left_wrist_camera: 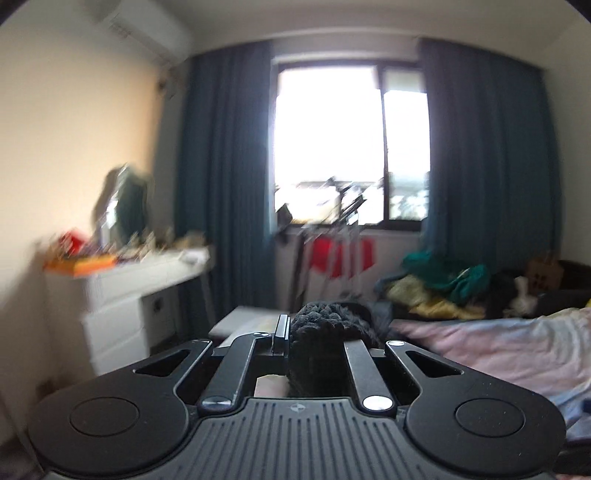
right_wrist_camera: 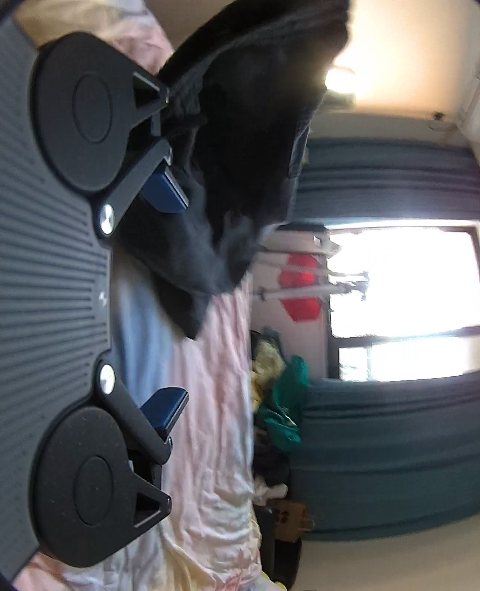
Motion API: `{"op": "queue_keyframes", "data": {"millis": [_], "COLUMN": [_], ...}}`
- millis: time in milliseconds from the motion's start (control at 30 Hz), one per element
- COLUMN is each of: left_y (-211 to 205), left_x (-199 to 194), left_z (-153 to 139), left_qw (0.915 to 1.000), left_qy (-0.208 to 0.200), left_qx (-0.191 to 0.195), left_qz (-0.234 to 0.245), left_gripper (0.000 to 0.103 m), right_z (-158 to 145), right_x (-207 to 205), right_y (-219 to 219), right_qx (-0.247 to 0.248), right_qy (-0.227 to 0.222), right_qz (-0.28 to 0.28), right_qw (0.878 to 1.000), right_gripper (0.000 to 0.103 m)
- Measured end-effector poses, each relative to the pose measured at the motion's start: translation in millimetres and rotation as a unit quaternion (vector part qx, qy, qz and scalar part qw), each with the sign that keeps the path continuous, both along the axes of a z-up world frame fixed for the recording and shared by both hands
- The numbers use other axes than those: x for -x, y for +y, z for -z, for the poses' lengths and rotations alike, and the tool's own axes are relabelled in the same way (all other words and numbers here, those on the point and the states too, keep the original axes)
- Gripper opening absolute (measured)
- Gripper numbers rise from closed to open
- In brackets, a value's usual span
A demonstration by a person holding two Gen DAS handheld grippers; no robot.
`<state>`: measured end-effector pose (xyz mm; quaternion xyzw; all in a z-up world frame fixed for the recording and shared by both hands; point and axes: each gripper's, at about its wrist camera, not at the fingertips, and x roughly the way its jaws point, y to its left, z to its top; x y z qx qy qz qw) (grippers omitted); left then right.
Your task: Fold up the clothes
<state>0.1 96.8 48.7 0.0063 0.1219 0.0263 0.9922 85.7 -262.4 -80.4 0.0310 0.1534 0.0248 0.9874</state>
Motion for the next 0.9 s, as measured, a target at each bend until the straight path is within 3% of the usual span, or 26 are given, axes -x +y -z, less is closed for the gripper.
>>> {"op": "queue_keyframes", "data": {"millis": [100, 233, 433, 567, 700, 833, 900], "left_y": [51.8, 116.0, 136.3, 120.3, 102.1, 97.2, 96.8], "left_x": [8.4, -5.7, -52.1, -66.7, -81.7, -92.4, -96.6], "left_z": [42.3, 73.2, 78.9, 74.8, 72.6, 72.5, 72.7], "left_qw": [0.9988, 0.9931, 0.9844, 0.9866, 0.9862, 0.9858, 0.9855], "left_qy": [0.028, 0.067, 0.105, 0.106, 0.113, 0.121, 0.125], "left_qx": [0.017, 0.056, 0.086, 0.057, 0.048, 0.048, 0.048], "left_qz": [-0.035, -0.078, -0.112, -0.110, -0.111, -0.106, -0.104], "left_gripper": [0.009, 0.009, 0.010, 0.012, 0.013, 0.013, 0.013], "right_z": [7.2, 18.6, 46.7, 65.6, 68.6, 70.3, 72.8], "right_x": [1.1, -9.7, -48.8, -59.0, -65.7, -69.7, -73.9], "right_y": [12.0, 29.6, 44.2, 60.9, 64.2, 62.1, 61.9], "right_qx": [-0.007, 0.010, -0.014, 0.014, 0.040, 0.037, 0.026], "right_qy": [0.052, 0.077, 0.139, 0.130, 0.083, 0.055, 0.055], "right_qz": [-0.041, -0.064, -0.071, -0.053, -0.018, -0.013, -0.018], "right_qw": [0.998, 0.995, 0.988, 0.990, 0.996, 0.998, 0.998], "right_gripper": [0.103, 0.103, 0.103, 0.103, 0.096, 0.079, 0.076]}}
